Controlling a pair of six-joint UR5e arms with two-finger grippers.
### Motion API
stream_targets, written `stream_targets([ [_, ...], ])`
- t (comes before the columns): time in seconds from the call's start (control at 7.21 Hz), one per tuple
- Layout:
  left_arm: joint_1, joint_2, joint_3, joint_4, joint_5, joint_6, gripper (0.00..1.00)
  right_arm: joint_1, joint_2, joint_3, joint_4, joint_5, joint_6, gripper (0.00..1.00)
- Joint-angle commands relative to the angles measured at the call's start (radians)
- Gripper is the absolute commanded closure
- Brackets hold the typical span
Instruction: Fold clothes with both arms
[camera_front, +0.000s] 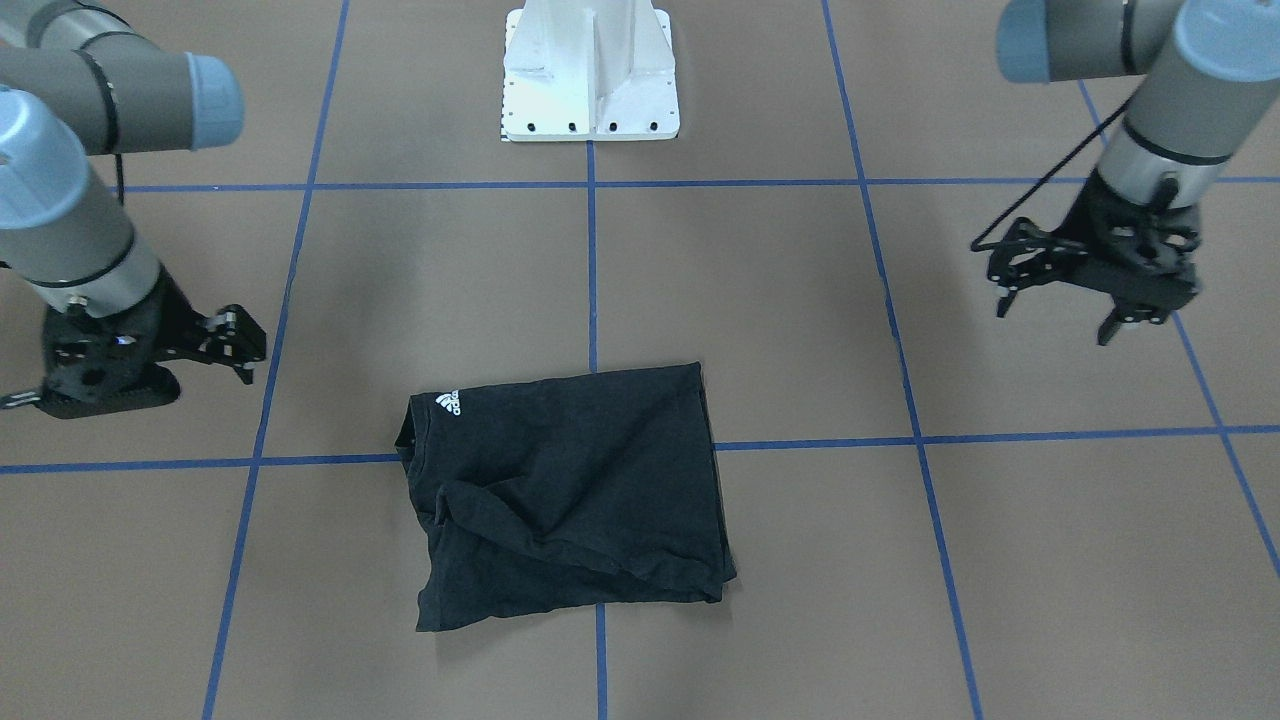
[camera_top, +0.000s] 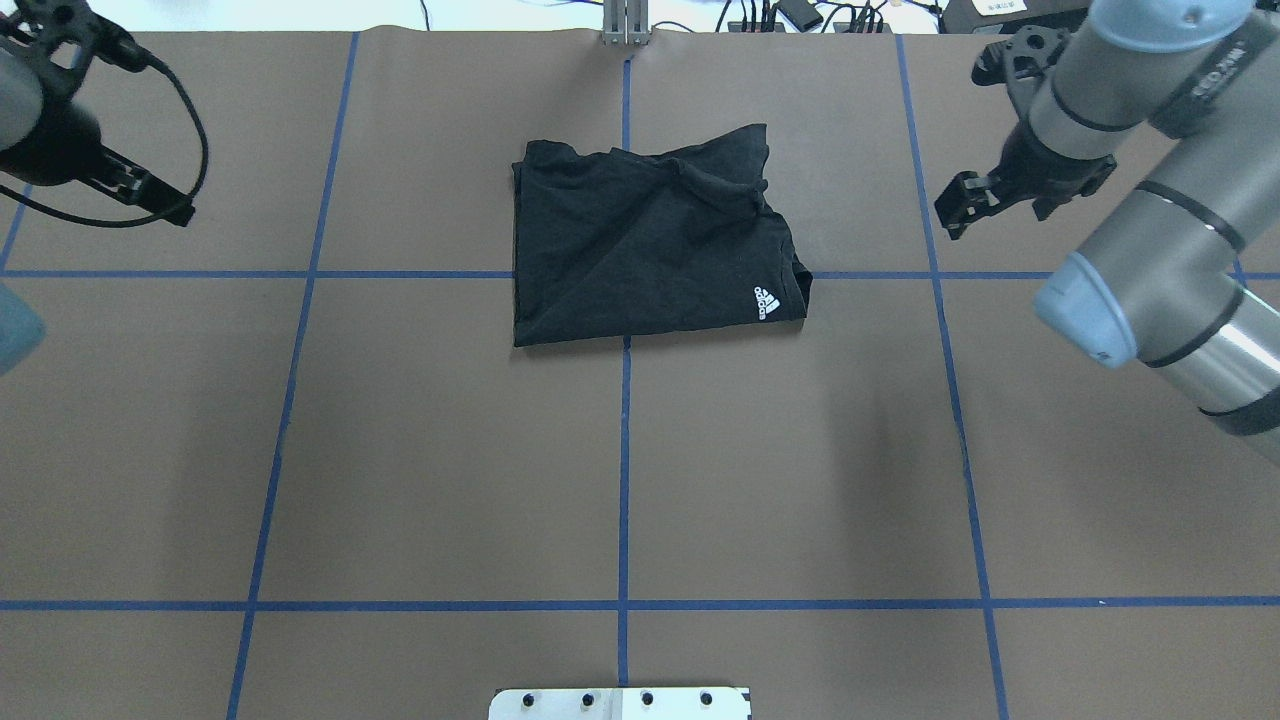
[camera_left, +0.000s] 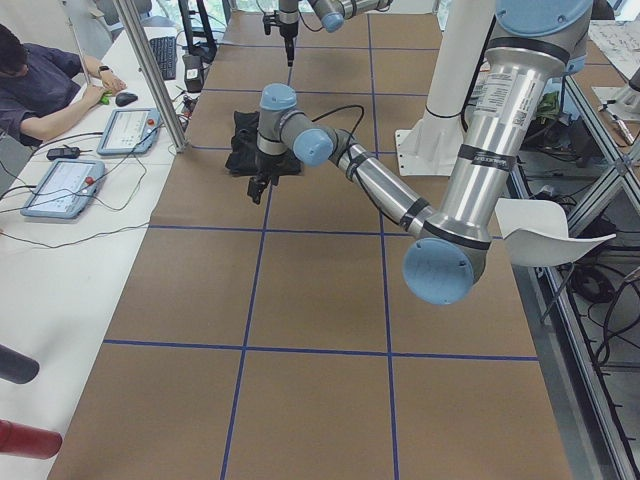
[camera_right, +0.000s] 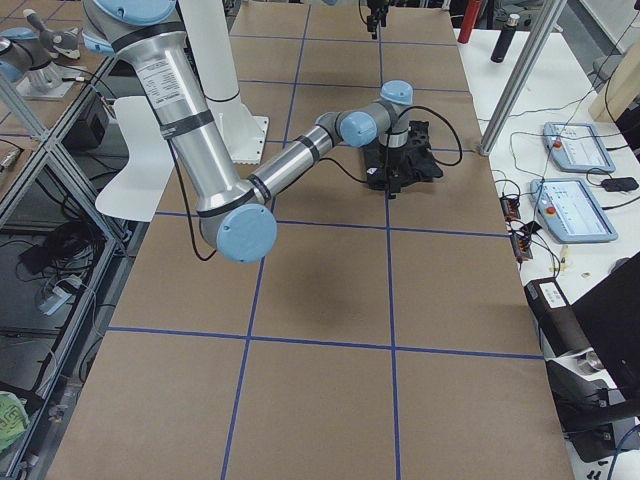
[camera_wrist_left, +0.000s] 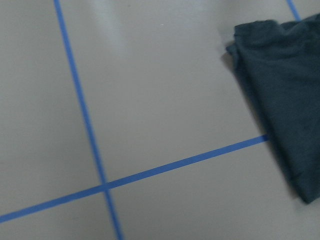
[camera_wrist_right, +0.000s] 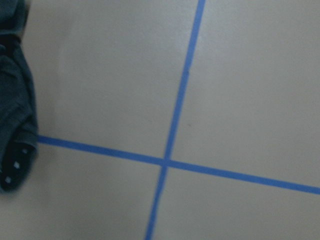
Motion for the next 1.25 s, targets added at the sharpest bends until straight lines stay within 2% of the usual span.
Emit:
stream_targets([
  [0.0,-0.150,0.111,0.005,-0.007,-0.088,0.145,0.00,0.163,-0.211,0.078,-0.002,0.078,-0.320,0.01],
  [0.28,-0.256,0.165,0.040,0.002,-0.110,0.226,0.00,0.330,-0.349,0.080,-0.001,0.178,-0.541,0.01],
  [0.42,-0.341,0.165,0.143,-0.009,-0.151,0.234,0.00,0.406,-0.416,0.078,-0.001,0.207,-0.607,0.01],
  [0.55,-0.397,0.170,0.202,-0.006,-0.220,0.271,0.00,0.467,-0.496,0.080,0.001,0.205,-0.649,0.01],
  [0.83,-0.400,0.222,0.224,-0.003,-0.225,0.352,0.00,0.565,-0.605,0.068,0.001,0.201,-0.732,0.01],
  [0.97,-0.404,0.278,0.209,-0.012,-0.234,0.352,0.00,0.575,-0.635,0.066,-0.001,0.201,-0.726,0.01],
  [1.11,-0.426,0.289,0.209,-0.010,-0.236,0.387,0.00,0.575,-0.638,0.069,0.001,0.201,-0.715,0.00],
])
